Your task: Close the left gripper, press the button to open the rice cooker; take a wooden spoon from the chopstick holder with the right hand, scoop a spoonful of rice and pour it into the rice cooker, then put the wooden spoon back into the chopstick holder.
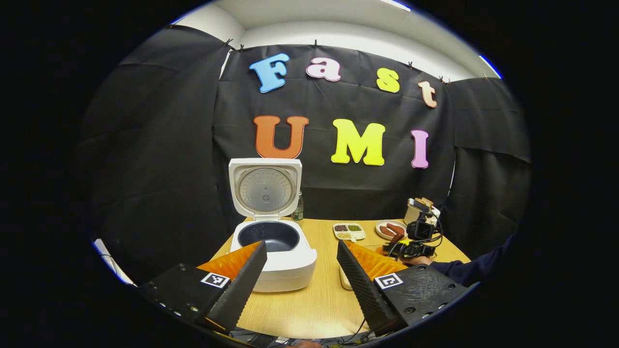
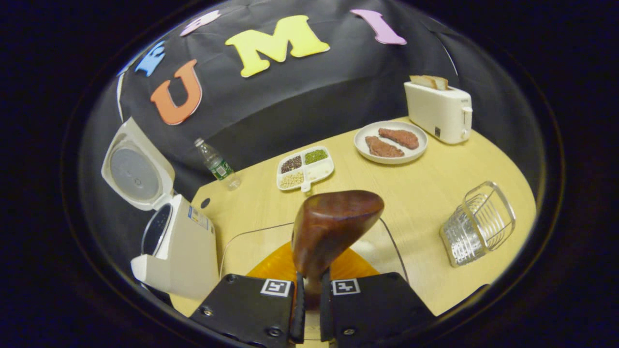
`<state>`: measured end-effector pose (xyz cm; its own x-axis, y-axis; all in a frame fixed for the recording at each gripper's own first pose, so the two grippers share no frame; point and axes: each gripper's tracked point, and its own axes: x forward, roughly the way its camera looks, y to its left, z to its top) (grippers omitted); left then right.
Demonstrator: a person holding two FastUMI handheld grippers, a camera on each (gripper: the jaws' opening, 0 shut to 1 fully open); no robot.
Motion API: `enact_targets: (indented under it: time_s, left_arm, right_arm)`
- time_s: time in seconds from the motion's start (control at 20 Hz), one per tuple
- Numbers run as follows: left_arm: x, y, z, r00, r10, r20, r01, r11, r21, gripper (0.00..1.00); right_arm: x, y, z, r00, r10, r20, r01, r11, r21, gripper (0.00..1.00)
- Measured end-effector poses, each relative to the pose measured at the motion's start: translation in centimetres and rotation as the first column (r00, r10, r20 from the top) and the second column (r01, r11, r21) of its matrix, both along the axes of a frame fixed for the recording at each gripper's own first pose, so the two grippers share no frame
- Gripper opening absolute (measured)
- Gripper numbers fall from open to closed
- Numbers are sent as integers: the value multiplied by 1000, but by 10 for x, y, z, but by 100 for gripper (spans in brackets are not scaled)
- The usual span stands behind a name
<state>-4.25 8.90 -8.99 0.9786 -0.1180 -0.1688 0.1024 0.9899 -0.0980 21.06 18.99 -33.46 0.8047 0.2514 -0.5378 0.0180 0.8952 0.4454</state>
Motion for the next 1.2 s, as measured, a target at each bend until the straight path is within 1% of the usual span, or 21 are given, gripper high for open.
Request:
enact_targets:
  time_s: [0.1, 0.25, 0.35, 0.5, 0.6, 0.65, 0.75, 0.8, 0.85, 0.9, 1.05, 1.2]
  left_arm:
    - [0, 3, 0, 1000, 16, -4, -16, 1000, 9, 94]
    - [1, 3, -6, 999, 46, -28, -45, 999, 31, 94]
    - [2, 1, -5, 998, 55, -33, -54, 998, 39, 94]
    - [3, -7, 1, 998, 56, -23, -55, 998, 40, 94]
    - [2, -14, 5, 999, 47, -14, -46, 998, 41, 94]
    - [0, -17, 7, 999, 45, -10, -45, 998, 45, 93]
    - [-3, -19, 9, 999, 38, -3, -38, 998, 53, 94]
    - [-4, -19, 11, 999, 39, 2, -39, 998, 57, 94]
    - [-6, -19, 13, 999, 39, 7, -40, 998, 55, 94]
    - [-8, -19, 13, 999, 41, 10, -41, 998, 47, 94]
    - [-16, -15, 14, 999, 48, 9, -48, 999, 24, 94]
    - [-22, -12, 11, 999, 50, 5, -50, 999, 18, 94]
  right_arm:
    - [1, -13, 0, 999, -35, -16, 37, 993, 112, 18]
    - [2, -34, 8, 998, -70, -5, 69, 975, 211, 17]
    - [0, -41, 15, 997, -75, -9, 75, 950, 305, 17]
    - [-1, -49, 32, 996, -83, -14, 81, 899, 431, 18]
    - [-2, -50, 48, 997, -80, -15, 76, 854, 514, 17]
    - [-1, -48, 59, 997, -72, -14, 67, 822, 565, 17]
    - [-4, -41, 88, 999, -51, -15, 48, 742, 669, 17]
    - [-4, -38, 102, 999, -39, -14, 38, 713, 700, 17]
    - [-6, -34, 117, 1000, -28, -8, 25, 698, 716, 17]
    - [-6, -28, 132, 1000, -16, 7, 6, 692, 722, 17]
    - [-10, 0, 176, 997, 46, 58, -74, 708, 703, 17]
    - [-12, 41, 210, 989, 115, 92, -147, 712, 687, 17]
